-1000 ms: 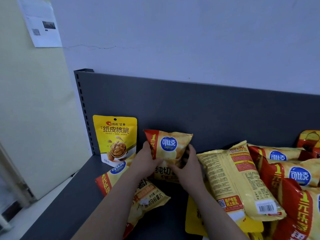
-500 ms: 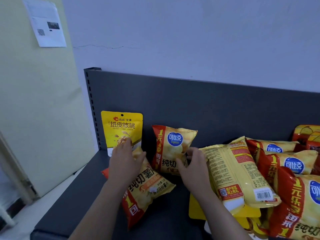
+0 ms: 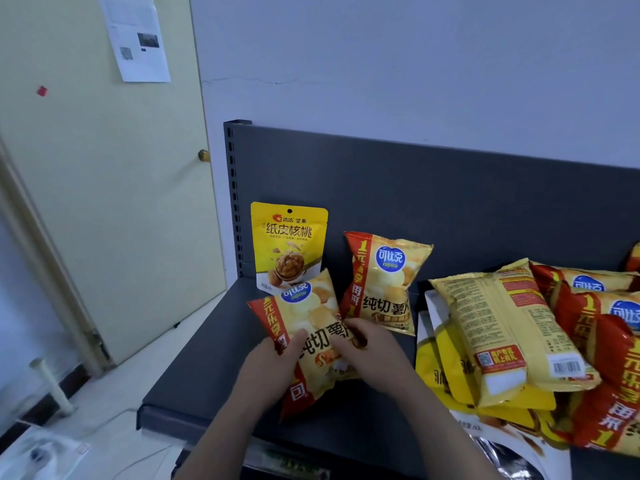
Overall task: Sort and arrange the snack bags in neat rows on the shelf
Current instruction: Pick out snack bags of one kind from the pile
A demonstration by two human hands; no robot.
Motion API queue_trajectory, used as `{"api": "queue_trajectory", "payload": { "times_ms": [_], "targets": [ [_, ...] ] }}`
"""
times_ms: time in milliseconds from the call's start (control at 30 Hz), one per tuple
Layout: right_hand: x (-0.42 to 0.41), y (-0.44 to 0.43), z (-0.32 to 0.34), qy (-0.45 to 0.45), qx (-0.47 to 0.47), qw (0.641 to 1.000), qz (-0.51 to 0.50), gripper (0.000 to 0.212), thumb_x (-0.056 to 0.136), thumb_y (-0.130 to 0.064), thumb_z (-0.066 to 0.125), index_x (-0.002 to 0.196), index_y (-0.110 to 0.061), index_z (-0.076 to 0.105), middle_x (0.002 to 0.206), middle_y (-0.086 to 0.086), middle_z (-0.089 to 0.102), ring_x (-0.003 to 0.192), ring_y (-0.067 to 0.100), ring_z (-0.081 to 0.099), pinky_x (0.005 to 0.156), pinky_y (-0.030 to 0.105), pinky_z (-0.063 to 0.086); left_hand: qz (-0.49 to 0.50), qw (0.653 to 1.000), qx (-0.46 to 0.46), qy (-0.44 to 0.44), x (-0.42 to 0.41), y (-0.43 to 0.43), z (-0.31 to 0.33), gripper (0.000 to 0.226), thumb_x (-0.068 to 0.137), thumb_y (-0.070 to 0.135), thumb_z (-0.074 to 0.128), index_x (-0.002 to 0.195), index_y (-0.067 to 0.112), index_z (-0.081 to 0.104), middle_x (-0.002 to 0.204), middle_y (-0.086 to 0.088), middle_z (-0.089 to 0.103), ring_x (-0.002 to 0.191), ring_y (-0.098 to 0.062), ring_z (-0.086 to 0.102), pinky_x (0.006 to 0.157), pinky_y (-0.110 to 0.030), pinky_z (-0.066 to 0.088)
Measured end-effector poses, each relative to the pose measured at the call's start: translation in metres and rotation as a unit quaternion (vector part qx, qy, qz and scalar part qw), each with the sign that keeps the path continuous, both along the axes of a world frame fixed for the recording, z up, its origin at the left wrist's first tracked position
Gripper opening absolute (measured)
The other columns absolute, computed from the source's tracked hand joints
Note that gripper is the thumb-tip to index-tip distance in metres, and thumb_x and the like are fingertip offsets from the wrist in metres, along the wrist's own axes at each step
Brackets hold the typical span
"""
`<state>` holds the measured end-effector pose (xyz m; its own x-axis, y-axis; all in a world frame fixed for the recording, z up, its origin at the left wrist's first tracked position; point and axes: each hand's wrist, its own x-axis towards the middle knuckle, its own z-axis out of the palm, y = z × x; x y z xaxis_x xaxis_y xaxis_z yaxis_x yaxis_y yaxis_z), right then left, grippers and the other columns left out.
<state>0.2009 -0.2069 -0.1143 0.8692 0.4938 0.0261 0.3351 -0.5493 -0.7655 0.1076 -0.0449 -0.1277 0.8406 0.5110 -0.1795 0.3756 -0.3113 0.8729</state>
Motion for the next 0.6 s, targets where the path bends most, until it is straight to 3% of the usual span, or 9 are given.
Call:
{"api": "queue_trajectory", "payload": {
  "times_ms": [167, 267, 367, 433, 500, 600],
  "targets": [
    [-0.018, -0.031, 0.004, -0.039, 0.102, 0.991, -0.072, 0.053, 0.082, -0.036, 0.072, 0.130, -0.030, 0.051, 0.118, -0.019, 0.060, 0.108, 0.000, 0.058, 0.088, 0.025, 0.054, -0.045, 0.991, 0.024, -0.120, 0.009, -0.019, 0.013, 0.034, 0.084, 0.059, 0.062, 0.111, 0.039, 0.054, 0.105, 0.019, 0.067, 0.096, -0.003, 0.065, 0.084, -0.035, 0.055],
    [-0.020, -0.050, 0.013, -0.079, 0.119, 0.984, -0.103, 0.056, 0.081, -0.024, 0.075, 0.124, -0.045, 0.045, 0.110, -0.031, 0.057, 0.102, -0.014, 0.055, 0.077, 0.006, 0.046, -0.130, 0.980, 0.014, -0.150, 0.031, -0.038, 0.022, 0.051, 0.084, 0.043, 0.070, 0.129, 0.038, 0.047, 0.117, 0.022, 0.063, 0.108, -0.001, 0.059, 0.091, -0.028, 0.050],
    [-0.013, -0.064, 0.015, -0.104, 0.126, 0.978, -0.133, 0.063, 0.081, -0.014, 0.074, 0.119, -0.051, 0.038, 0.107, -0.041, 0.048, 0.099, -0.027, 0.046, 0.074, -0.002, 0.039, -0.164, 0.973, -0.003, -0.165, 0.056, -0.052, 0.018, 0.068, 0.082, 0.035, 0.074, 0.140, 0.037, 0.037, 0.126, 0.020, 0.059, 0.115, -0.002, 0.056, 0.098, -0.029, 0.047],
    [-0.006, -0.067, 0.010, -0.103, 0.098, 0.980, -0.139, 0.071, 0.081, -0.014, 0.074, 0.134, -0.042, 0.035, 0.114, -0.038, 0.045, 0.099, -0.021, 0.046, 0.075, -0.004, 0.036, -0.170, 0.972, -0.001, -0.160, 0.066, -0.058, 0.011, 0.072, 0.082, 0.034, 0.075, 0.141, 0.037, 0.034, 0.129, 0.019, 0.057, 0.118, -0.003, 0.054, 0.099, -0.028, 0.046],
    [-0.003, -0.067, 0.003, -0.084, 0.082, 0.982, -0.145, 0.077, 0.082, -0.015, 0.075, 0.143, -0.033, 0.031, 0.119, -0.027, 0.045, 0.106, -0.010, 0.044, 0.074, -0.003, 0.034, -0.167, 0.973, 0.000, -0.159, 0.070, -0.064, 0.004, 0.076, 0.082, 0.032, 0.075, 0.144, 0.037, 0.031, 0.129, 0.020, 0.054, 0.118, -0.002, 0.053, 0.093, -0.019, 0.044],
    [0.003, -0.068, -0.002, -0.069, 0.077, 0.982, -0.156, 0.080, 0.082, -0.016, 0.075, 0.146, -0.028, 0.029, 0.120, -0.021, 0.044, 0.111, -0.002, 0.042, 0.084, 0.008, 0.033, -0.161, 0.973, 0.002, -0.164, 0.071, -0.066, 0.002, 0.077, 0.083, 0.031, 0.074, 0.145, 0.036, 0.028, 0.122, 0.026, 0.050, 0.112, 0.002, 0.050, 0.080, -0.005, 0.036]
  ]
}}
